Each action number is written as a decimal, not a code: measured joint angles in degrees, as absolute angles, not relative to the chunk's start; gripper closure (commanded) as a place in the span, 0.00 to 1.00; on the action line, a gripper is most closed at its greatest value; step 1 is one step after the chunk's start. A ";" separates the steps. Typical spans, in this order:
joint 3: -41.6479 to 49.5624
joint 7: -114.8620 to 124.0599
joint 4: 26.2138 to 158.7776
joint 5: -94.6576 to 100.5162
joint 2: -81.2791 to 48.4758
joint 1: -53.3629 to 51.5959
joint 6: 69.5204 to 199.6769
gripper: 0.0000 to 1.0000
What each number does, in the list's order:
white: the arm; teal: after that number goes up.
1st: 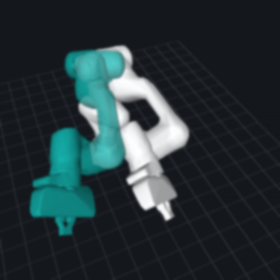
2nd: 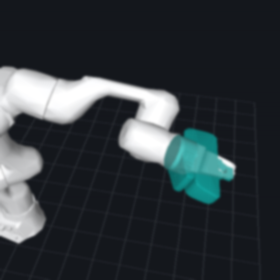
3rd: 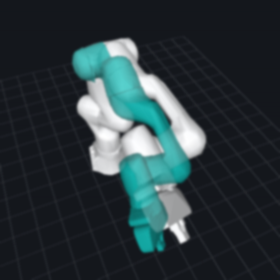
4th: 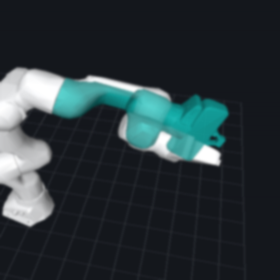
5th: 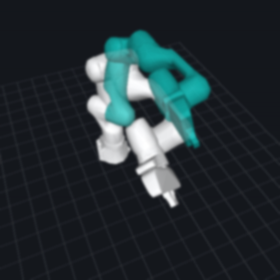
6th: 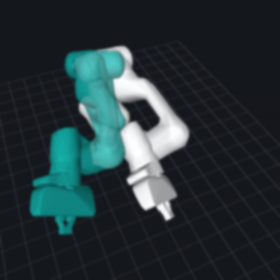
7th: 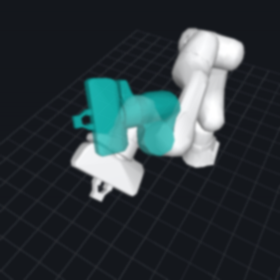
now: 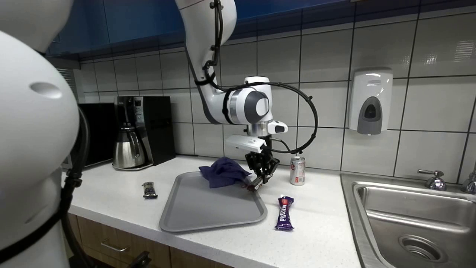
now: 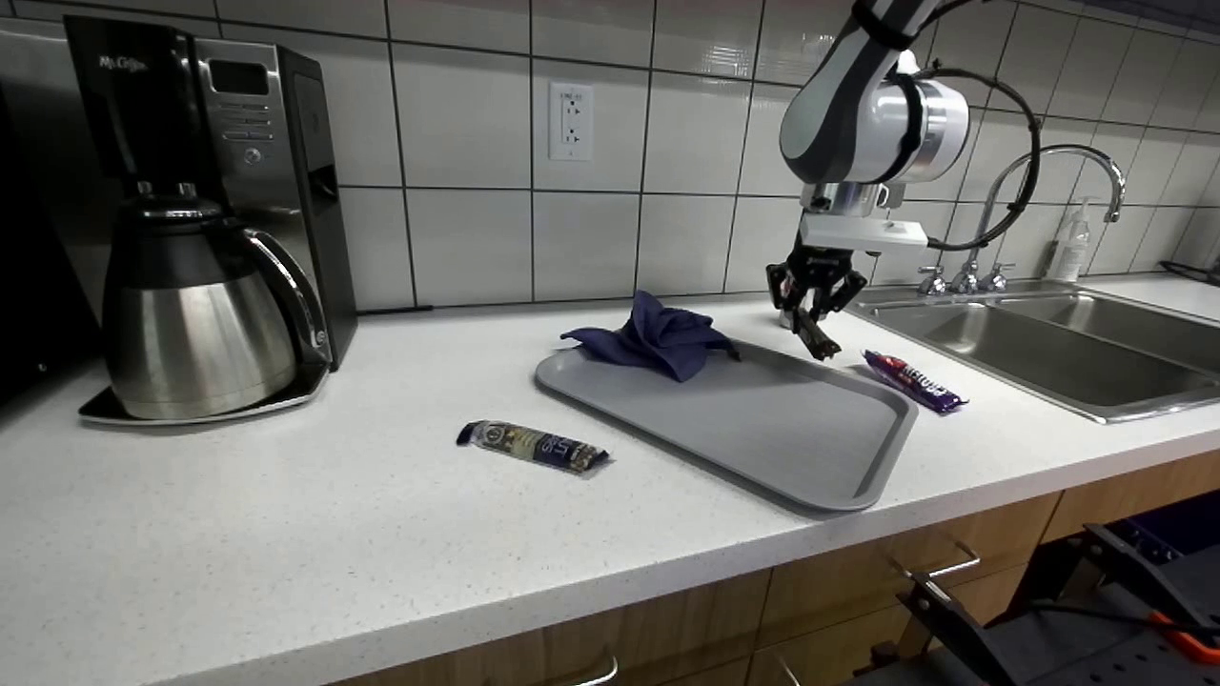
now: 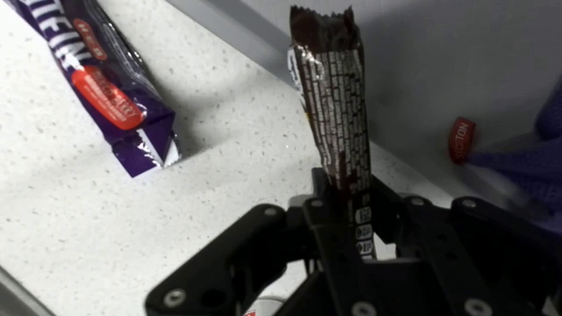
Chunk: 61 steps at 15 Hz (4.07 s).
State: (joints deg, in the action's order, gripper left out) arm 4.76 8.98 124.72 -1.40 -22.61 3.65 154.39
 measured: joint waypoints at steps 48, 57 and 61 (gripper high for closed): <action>5.63 2.96 112.35 0.75 -30.48 3.62 150.32 0.00; 3.58 2.19 121.68 0.73 -21.18 3.14 150.32 0.00; 2.84 2.18 126.49 0.72 -16.23 2.38 150.32 0.00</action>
State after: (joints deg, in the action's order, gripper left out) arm 2.84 2.18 126.49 0.72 -16.23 2.38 150.32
